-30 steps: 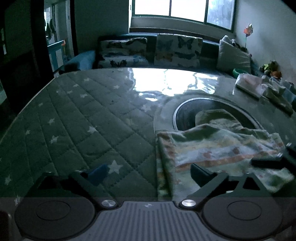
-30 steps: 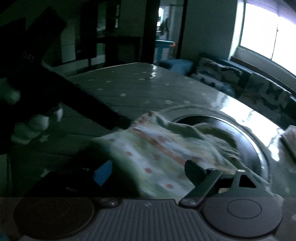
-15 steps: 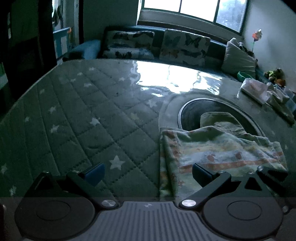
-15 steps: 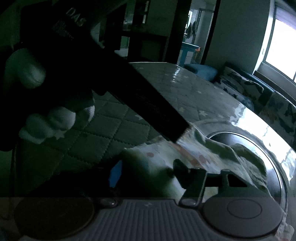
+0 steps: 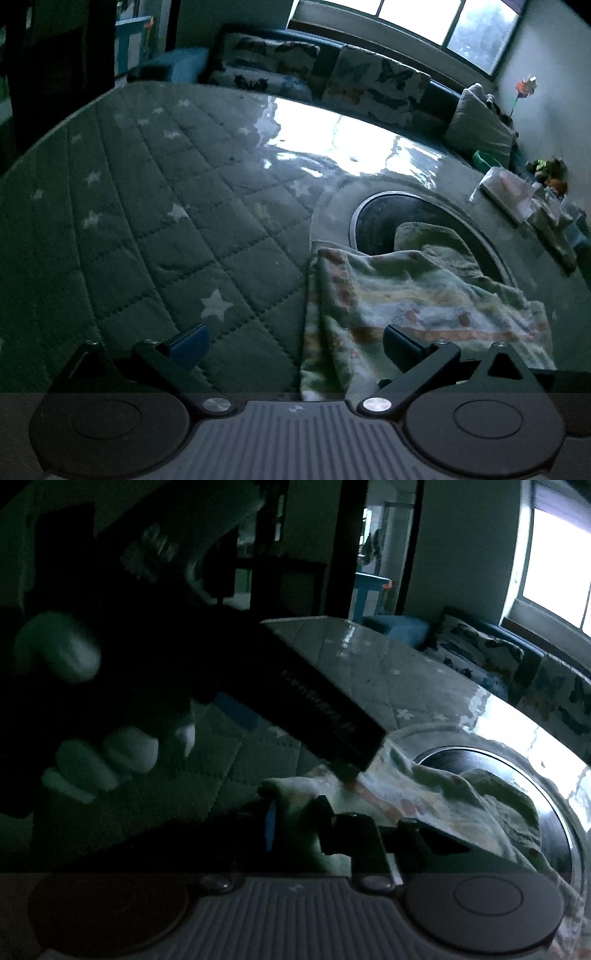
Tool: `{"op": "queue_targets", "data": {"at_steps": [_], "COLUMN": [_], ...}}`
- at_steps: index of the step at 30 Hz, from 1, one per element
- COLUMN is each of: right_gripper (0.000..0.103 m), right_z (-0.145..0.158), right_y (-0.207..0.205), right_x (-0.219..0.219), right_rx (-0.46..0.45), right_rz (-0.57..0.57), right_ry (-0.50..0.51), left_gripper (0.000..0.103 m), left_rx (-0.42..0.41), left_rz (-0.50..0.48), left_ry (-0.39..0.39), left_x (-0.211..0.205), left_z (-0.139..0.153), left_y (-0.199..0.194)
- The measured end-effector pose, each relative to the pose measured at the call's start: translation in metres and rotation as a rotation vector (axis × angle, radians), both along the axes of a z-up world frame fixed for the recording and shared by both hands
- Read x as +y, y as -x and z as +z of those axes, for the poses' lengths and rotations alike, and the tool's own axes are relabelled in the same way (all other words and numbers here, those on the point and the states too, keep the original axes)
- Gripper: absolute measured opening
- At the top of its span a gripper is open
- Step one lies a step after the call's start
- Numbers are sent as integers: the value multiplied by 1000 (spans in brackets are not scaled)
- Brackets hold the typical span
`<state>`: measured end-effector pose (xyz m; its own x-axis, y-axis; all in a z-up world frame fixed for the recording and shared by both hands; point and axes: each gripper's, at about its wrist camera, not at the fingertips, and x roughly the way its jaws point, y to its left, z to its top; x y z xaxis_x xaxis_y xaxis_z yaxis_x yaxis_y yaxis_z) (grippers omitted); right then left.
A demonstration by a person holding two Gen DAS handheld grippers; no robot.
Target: Fold clothes
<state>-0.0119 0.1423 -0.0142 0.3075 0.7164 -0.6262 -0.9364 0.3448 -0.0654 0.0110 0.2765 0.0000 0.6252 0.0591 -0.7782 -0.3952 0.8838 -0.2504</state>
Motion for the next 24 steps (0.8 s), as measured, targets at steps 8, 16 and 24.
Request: {"op": "queue_targets", "data": {"at_steps": [8, 16, 24], "right_gripper": [13, 12, 12], "right_z": [20, 26, 23], "right_y": [-22, -32, -35], "right_x": [-25, -35, -39], "right_rx": [84, 117, 138], "right_rz": [-38, -46, -21], "right_ry": [-89, -131, -145], "left_gripper": [93, 72, 50], "left_rx": [9, 12, 6], "left_rz": [-14, -59, -96], "left_ry": [158, 291, 335], "left_x": [8, 9, 5], "left_z": [-3, -4, -7], "left_y": [-9, -26, -48]}}
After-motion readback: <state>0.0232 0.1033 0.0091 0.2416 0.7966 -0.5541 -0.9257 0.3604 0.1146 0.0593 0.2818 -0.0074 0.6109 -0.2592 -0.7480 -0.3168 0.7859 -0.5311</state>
